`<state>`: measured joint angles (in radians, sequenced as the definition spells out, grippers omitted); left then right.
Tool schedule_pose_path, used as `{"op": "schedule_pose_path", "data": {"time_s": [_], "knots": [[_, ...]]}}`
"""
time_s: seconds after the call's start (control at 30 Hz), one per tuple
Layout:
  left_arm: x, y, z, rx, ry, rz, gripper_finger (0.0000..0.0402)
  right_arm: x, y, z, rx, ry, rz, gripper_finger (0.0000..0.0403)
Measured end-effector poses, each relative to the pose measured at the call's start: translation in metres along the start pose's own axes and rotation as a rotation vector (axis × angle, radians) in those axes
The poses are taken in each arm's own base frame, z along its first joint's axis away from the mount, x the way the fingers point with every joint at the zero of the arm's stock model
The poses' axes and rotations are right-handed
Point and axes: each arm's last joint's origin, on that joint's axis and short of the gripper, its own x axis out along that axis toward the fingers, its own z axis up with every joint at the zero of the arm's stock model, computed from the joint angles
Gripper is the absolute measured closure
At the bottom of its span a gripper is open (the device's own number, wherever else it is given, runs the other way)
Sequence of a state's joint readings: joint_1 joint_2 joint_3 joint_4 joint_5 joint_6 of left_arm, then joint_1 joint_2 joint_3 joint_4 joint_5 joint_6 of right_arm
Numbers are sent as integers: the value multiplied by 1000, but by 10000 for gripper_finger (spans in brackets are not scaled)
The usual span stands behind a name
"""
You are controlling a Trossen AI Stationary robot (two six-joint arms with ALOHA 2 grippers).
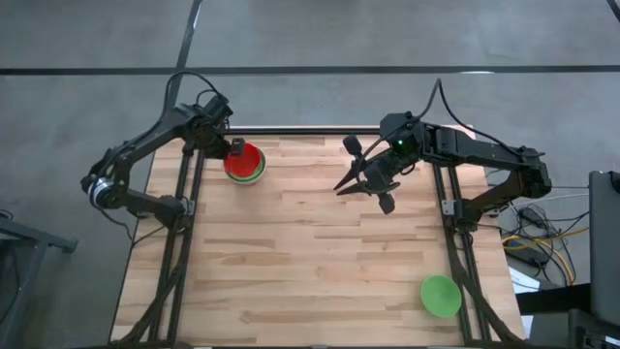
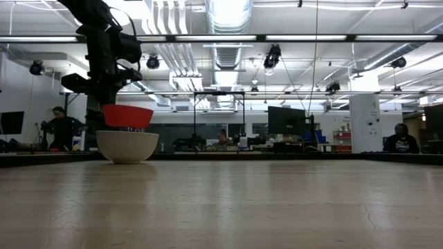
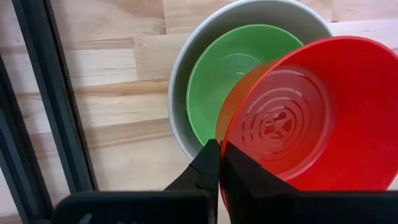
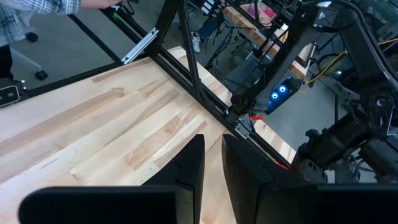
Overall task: Nest bowls inside each other
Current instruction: Stack the red bowl on the stacked green bowl
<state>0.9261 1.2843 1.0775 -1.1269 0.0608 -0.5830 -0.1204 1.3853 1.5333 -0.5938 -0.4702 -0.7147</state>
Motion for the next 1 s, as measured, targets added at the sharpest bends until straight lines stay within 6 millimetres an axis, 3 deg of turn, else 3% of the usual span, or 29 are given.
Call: {"op": "schedule_pose_path", "data": {"time_s": [1.0], "knots": [[3,4,3,-10,-4,35,383,0,0,0,0,0,0,351]]}}
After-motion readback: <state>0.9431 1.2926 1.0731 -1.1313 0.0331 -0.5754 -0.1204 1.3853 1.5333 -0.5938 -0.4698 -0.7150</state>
